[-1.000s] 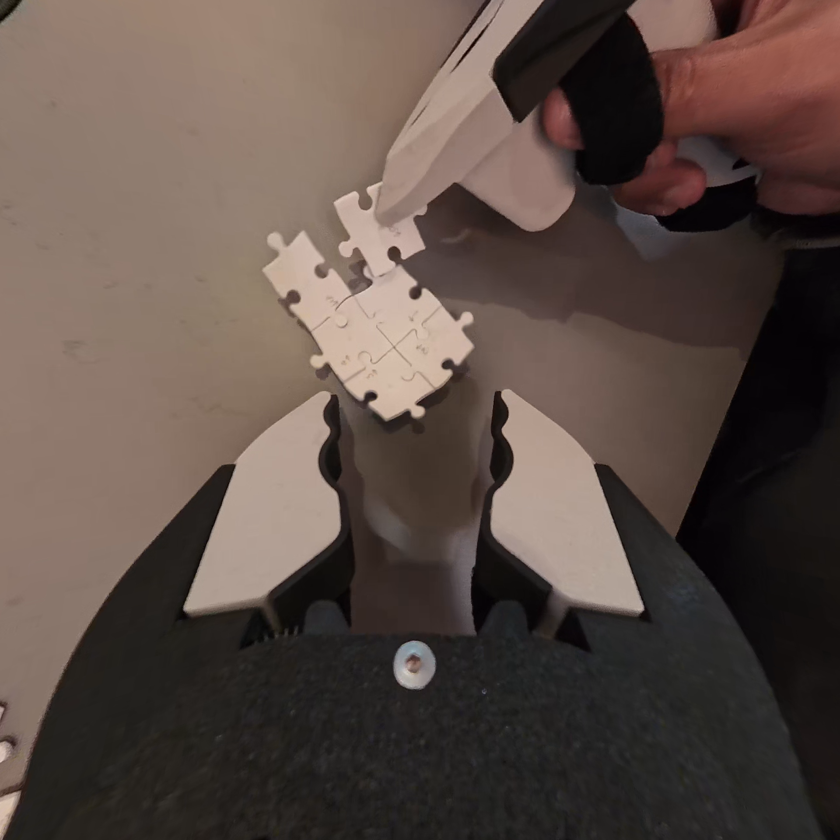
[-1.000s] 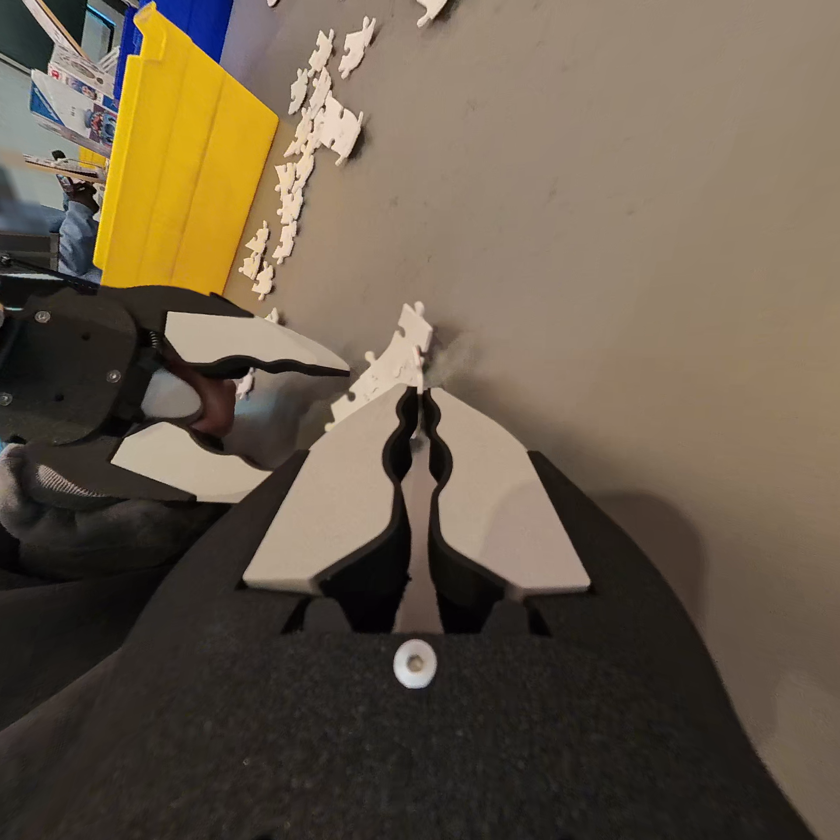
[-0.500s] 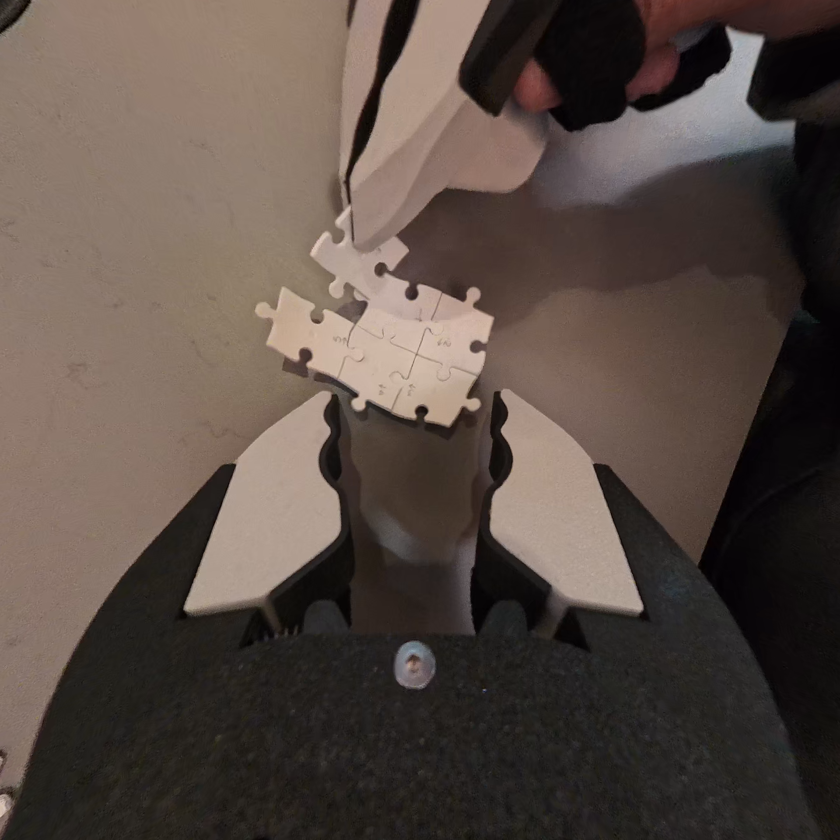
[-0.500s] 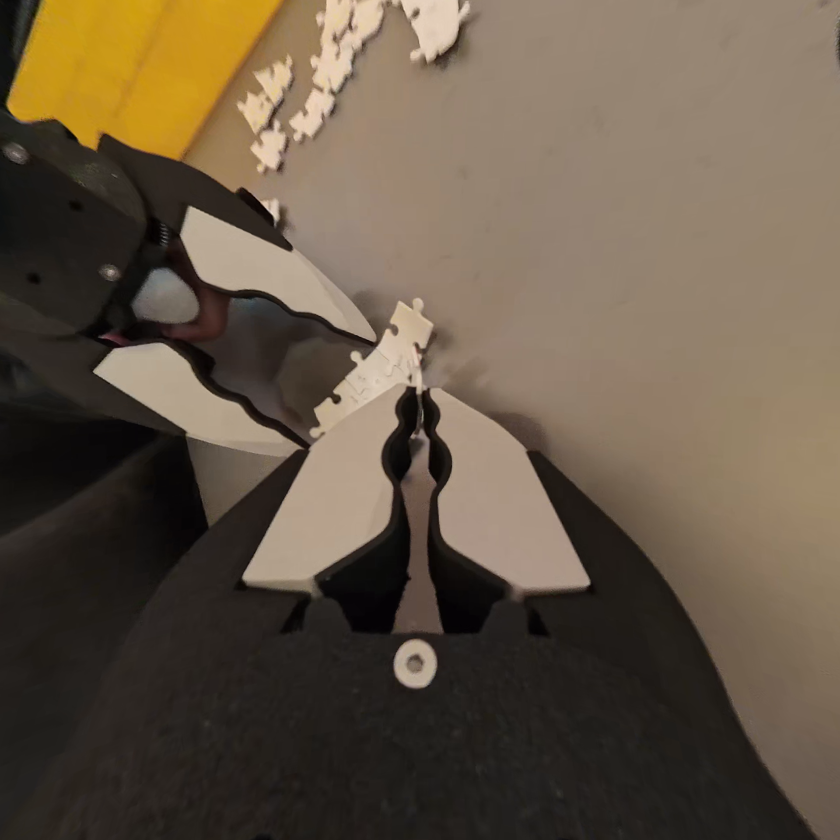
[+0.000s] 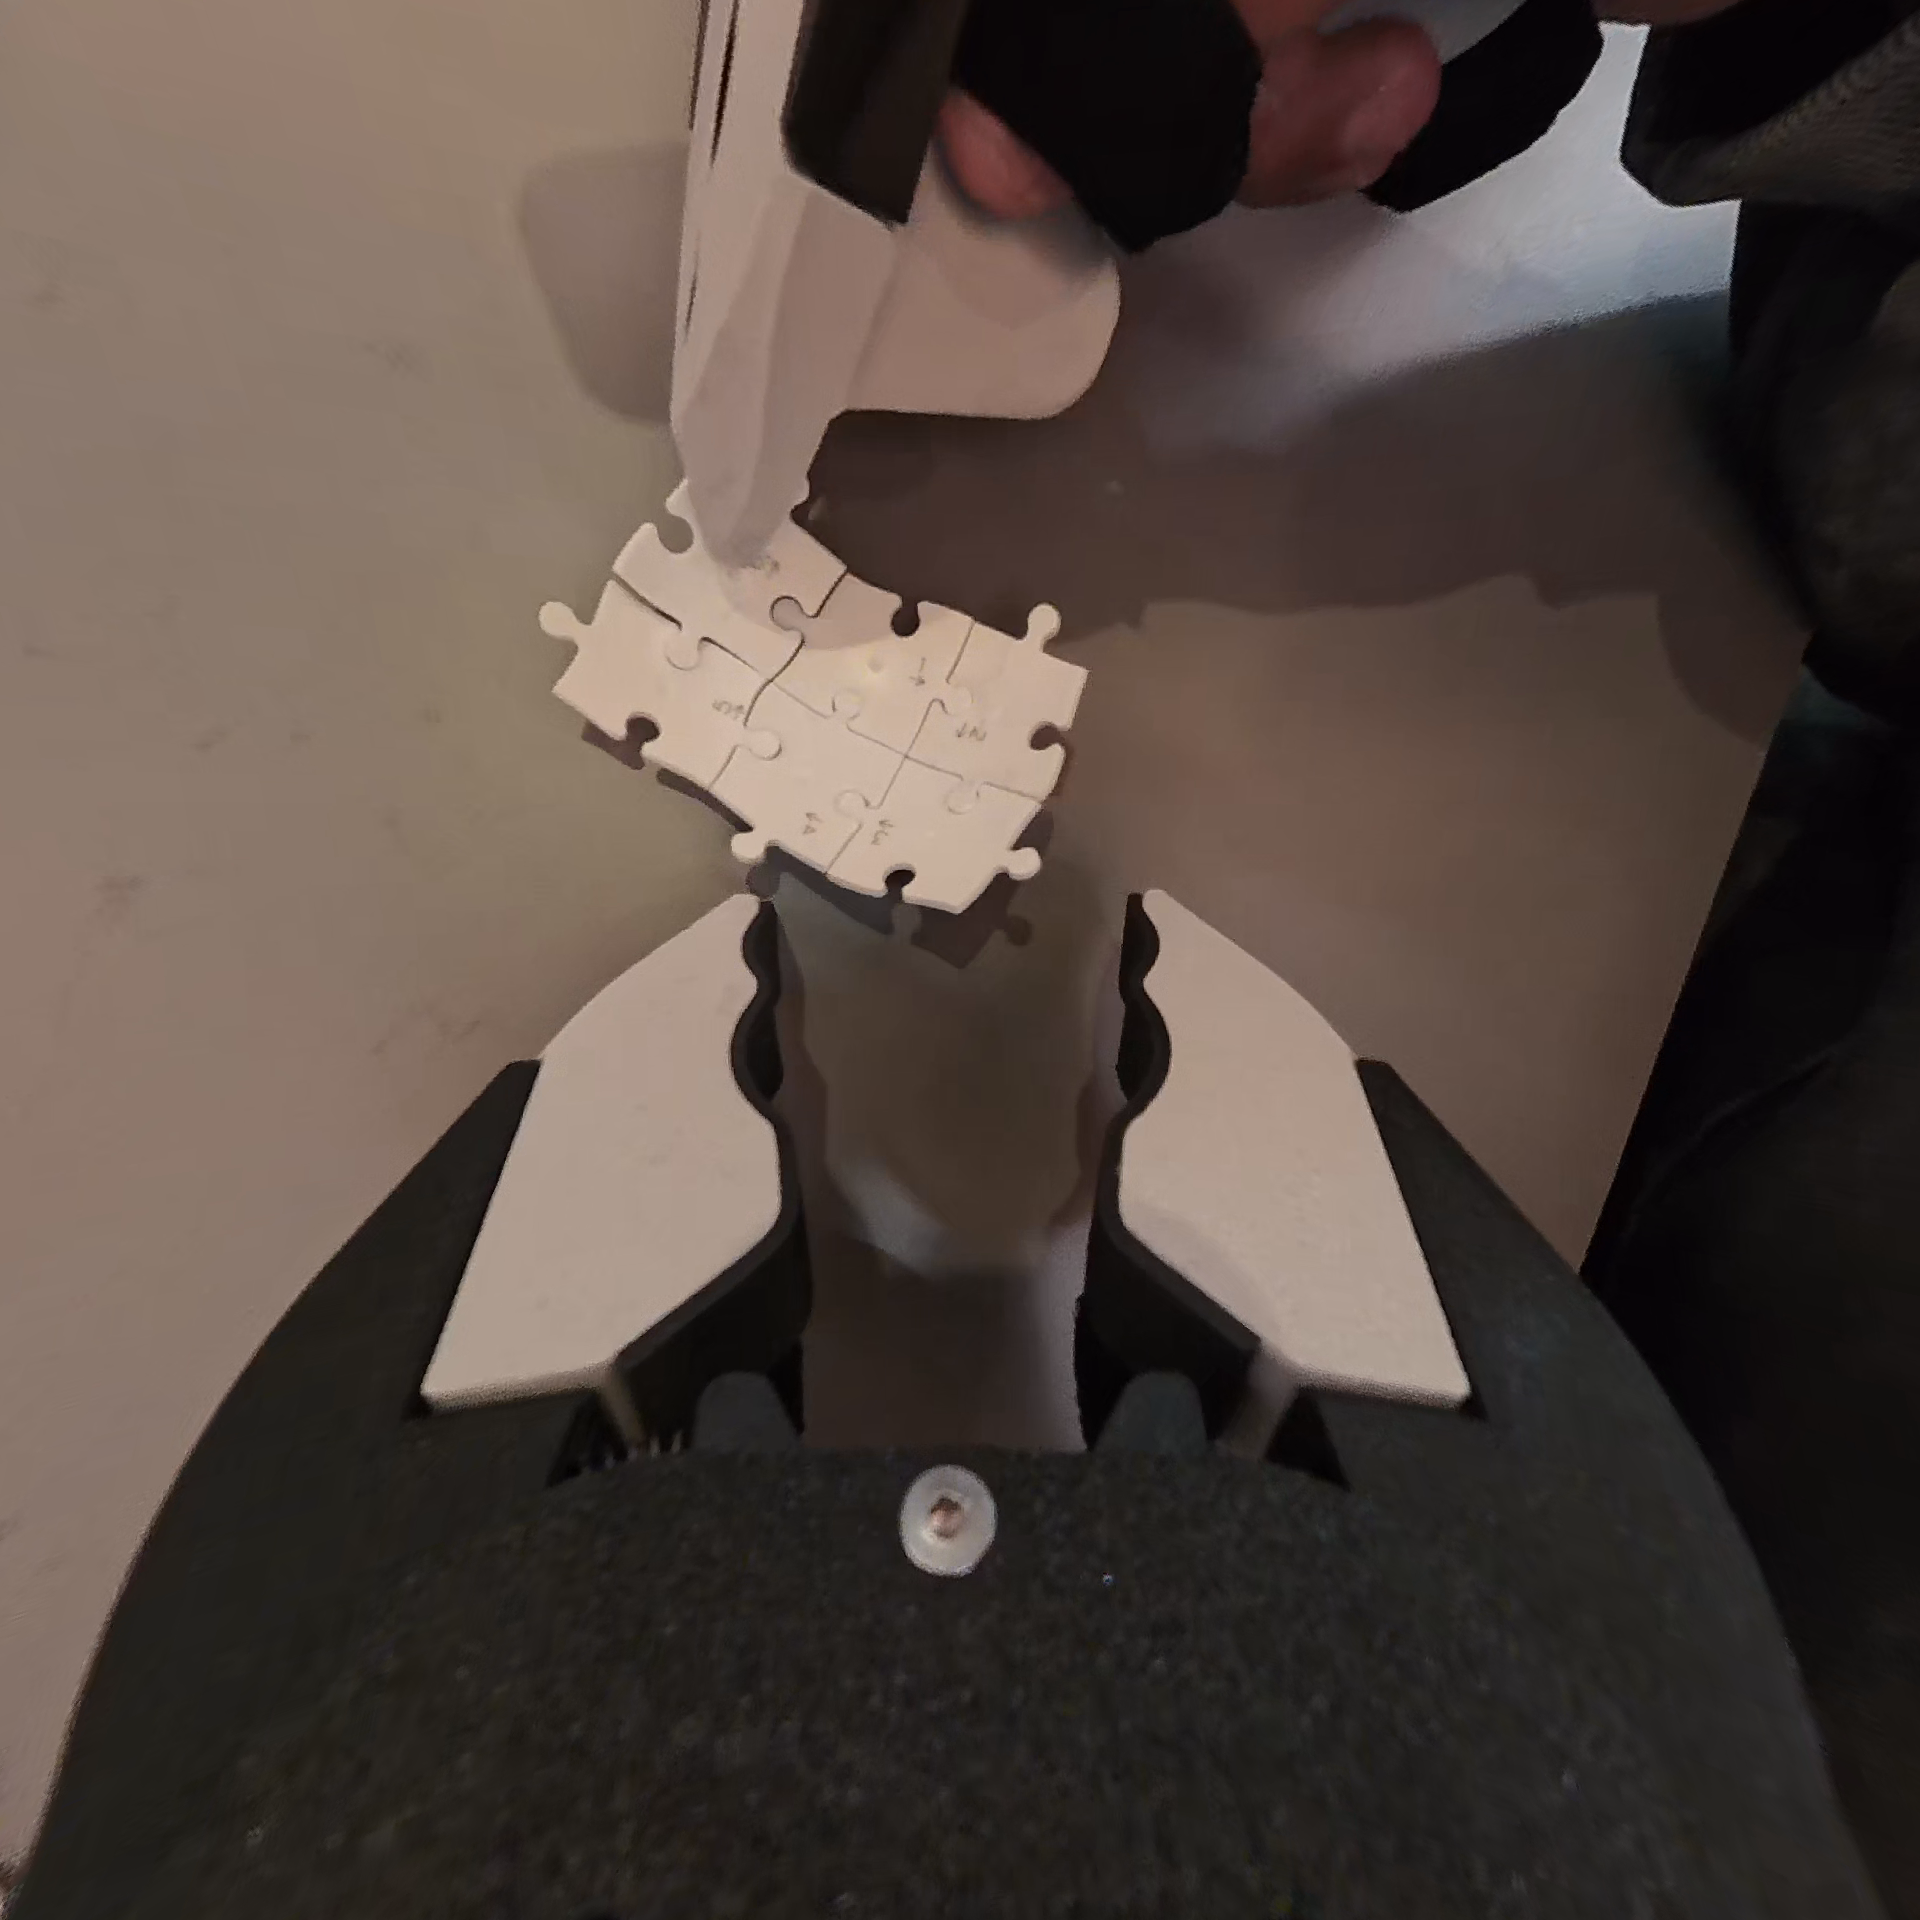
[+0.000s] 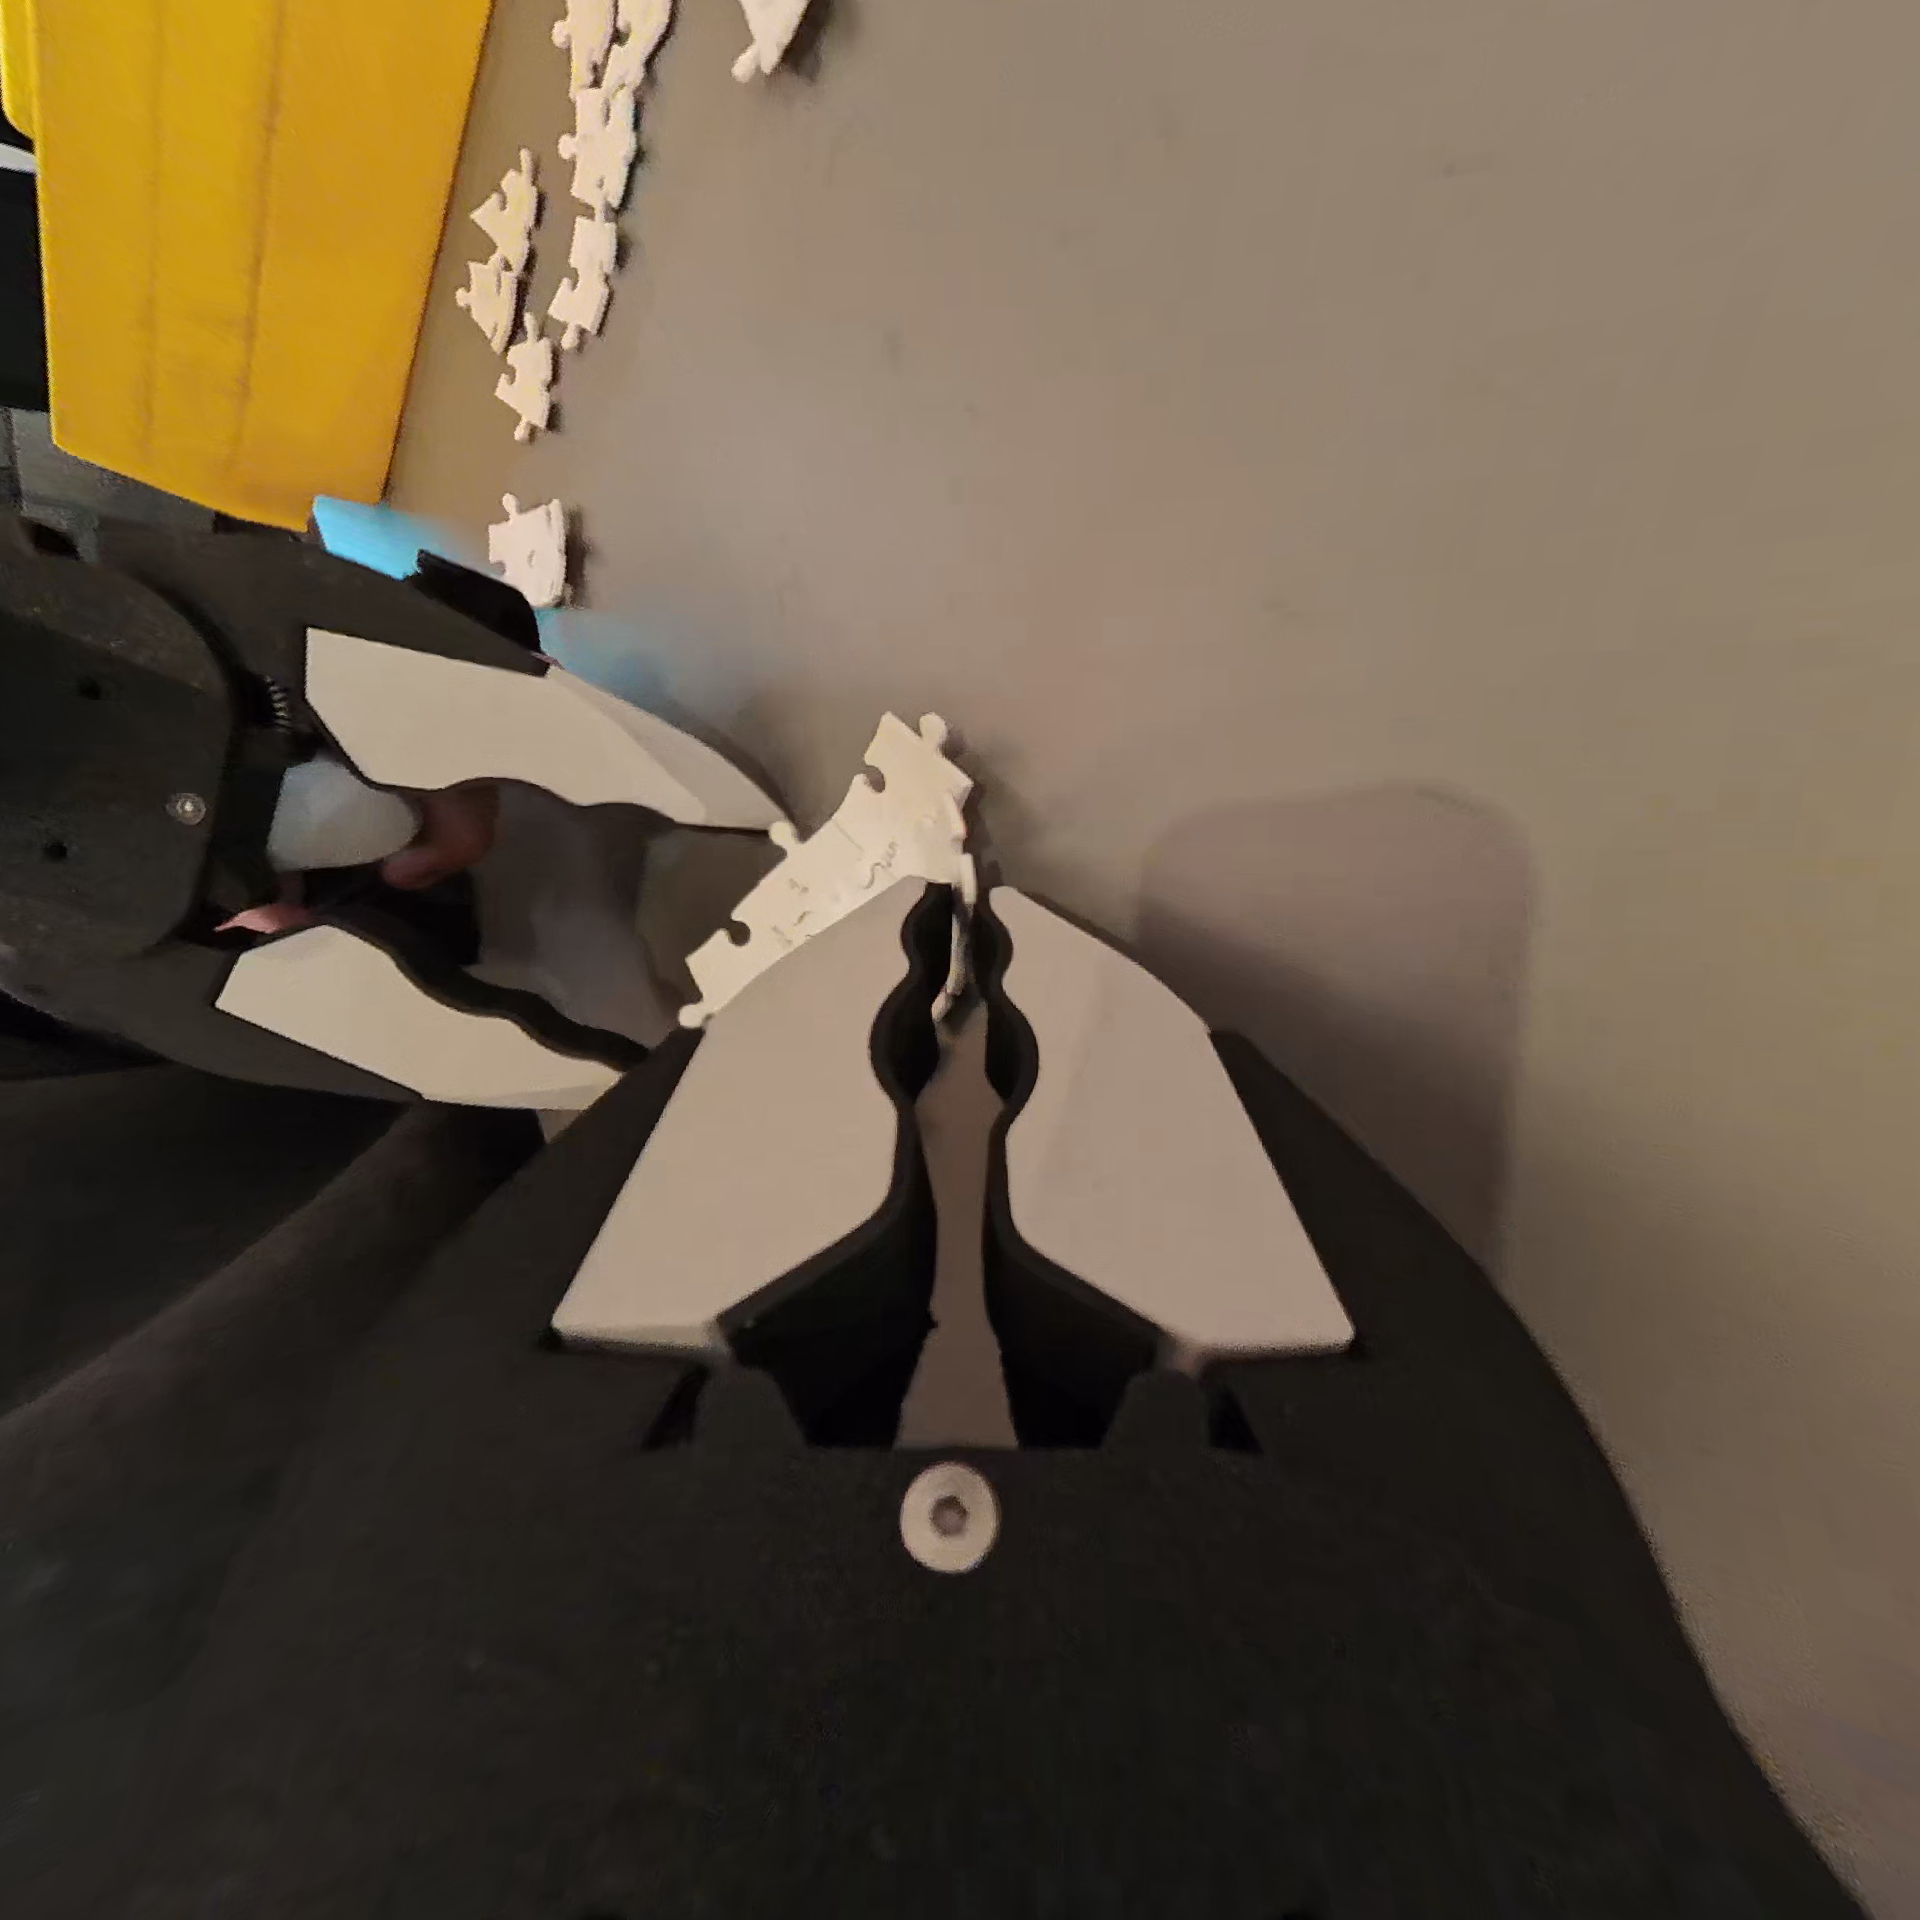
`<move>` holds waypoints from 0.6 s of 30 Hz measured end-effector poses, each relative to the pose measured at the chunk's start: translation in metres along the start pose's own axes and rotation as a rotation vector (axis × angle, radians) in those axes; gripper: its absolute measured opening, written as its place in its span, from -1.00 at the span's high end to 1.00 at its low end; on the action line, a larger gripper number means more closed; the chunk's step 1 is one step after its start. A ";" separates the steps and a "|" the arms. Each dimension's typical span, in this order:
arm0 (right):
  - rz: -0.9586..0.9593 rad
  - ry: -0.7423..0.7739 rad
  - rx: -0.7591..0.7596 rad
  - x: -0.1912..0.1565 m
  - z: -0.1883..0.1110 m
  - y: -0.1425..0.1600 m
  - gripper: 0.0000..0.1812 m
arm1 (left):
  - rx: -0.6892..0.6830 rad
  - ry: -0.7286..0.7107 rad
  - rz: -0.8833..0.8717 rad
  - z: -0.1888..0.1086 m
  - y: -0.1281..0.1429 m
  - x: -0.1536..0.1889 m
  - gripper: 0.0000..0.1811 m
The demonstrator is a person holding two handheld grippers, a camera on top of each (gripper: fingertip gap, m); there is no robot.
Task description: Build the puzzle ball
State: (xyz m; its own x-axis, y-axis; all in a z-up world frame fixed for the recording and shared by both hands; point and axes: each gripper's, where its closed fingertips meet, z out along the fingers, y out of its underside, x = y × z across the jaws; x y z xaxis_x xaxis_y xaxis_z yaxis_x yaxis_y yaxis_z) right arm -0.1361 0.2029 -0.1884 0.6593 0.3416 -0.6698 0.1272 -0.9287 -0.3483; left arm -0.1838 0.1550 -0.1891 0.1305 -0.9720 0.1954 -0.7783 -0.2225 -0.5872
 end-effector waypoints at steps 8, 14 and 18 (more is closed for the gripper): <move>-0.069 0.085 -0.031 0.004 0.000 0.001 0.92 | -0.002 0.007 0.014 0.002 -0.002 0.004 0.31; -0.119 0.141 -0.038 0.006 -0.001 0.000 0.89 | 0.008 -0.001 0.010 -0.002 -0.004 0.002 0.31; -0.136 0.144 -0.038 0.005 -0.001 0.000 0.87 | 0.013 0.001 0.008 -0.004 -0.004 0.002 0.31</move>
State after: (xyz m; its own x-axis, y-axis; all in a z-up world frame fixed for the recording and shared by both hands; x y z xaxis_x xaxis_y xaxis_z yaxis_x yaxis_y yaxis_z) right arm -0.1320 0.2047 -0.1908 0.7328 0.4426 -0.5168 0.2481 -0.8811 -0.4027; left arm -0.1832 0.1543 -0.1834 0.1242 -0.9736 0.1914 -0.7711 -0.2160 -0.5989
